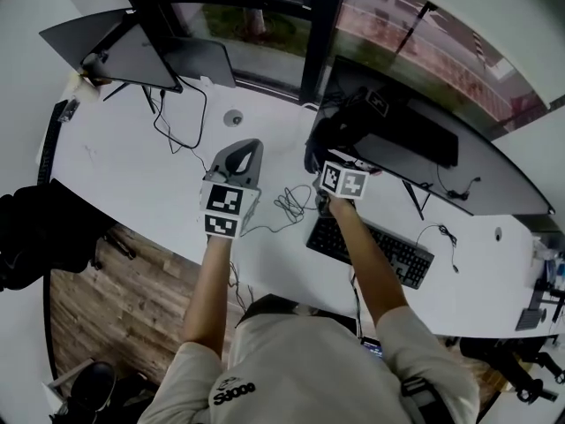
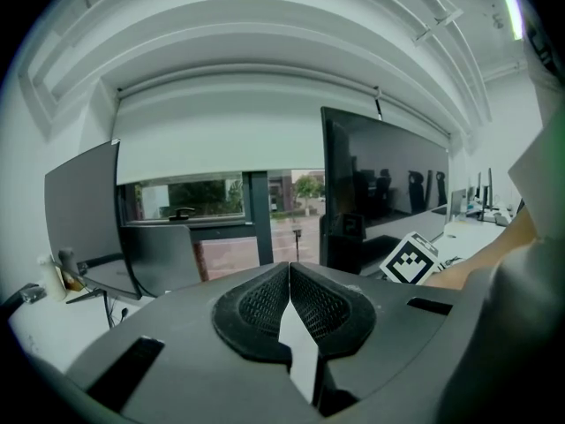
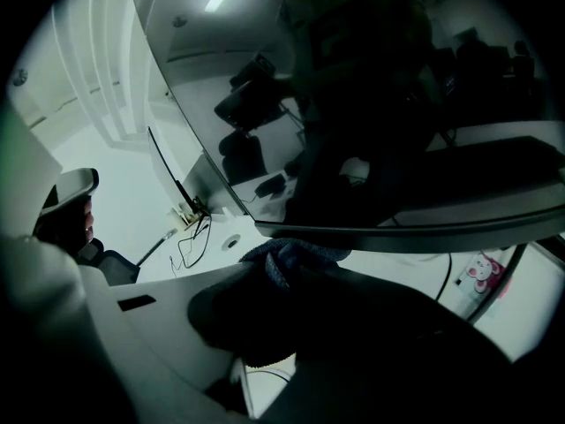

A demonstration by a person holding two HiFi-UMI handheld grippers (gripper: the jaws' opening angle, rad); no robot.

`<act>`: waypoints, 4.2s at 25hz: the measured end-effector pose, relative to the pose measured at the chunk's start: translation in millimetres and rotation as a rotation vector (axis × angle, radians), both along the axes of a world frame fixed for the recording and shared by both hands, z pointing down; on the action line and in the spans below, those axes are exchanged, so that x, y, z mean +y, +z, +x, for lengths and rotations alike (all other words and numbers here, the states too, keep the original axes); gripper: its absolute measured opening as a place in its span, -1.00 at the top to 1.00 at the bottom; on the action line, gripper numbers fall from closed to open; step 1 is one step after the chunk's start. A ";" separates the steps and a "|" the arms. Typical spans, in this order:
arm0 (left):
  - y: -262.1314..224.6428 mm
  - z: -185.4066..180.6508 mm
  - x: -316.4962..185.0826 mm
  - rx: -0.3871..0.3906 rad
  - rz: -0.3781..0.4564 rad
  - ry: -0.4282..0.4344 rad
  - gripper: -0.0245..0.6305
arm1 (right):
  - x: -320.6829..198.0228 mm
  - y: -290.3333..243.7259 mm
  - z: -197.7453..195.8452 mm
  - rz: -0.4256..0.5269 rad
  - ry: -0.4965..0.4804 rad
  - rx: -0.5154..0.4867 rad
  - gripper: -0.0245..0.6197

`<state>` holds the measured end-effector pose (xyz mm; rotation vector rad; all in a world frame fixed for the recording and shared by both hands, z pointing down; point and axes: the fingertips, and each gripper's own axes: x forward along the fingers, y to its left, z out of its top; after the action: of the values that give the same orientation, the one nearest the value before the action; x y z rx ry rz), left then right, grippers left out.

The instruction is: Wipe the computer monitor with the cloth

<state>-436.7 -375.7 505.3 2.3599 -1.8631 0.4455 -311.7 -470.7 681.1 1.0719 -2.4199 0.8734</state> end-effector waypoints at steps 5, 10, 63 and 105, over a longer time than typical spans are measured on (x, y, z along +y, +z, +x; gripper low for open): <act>4.5 -19.0 -1.5 -0.007 -0.012 -0.014 0.87 | -3.1 3.3 -27.2 -0.051 0.000 -0.054 0.68; 8.2 -24.1 -6.3 -0.014 -0.016 -0.008 0.87 | -9.1 1.3 -46.9 -0.087 0.023 -0.099 0.69; -153.0 53.5 98.6 -0.113 0.229 -0.083 0.87 | 41.1 -374.9 -20.3 0.340 -0.034 -0.444 0.69; -143.3 337.7 304.8 -0.106 0.231 0.008 0.87 | 320.1 -337.9 409.2 0.817 -0.143 0.105 0.68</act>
<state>-99.0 -70.9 362.0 2.5347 -2.0543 0.3823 97.5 -150.6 343.2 1.1163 -2.7603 -0.2653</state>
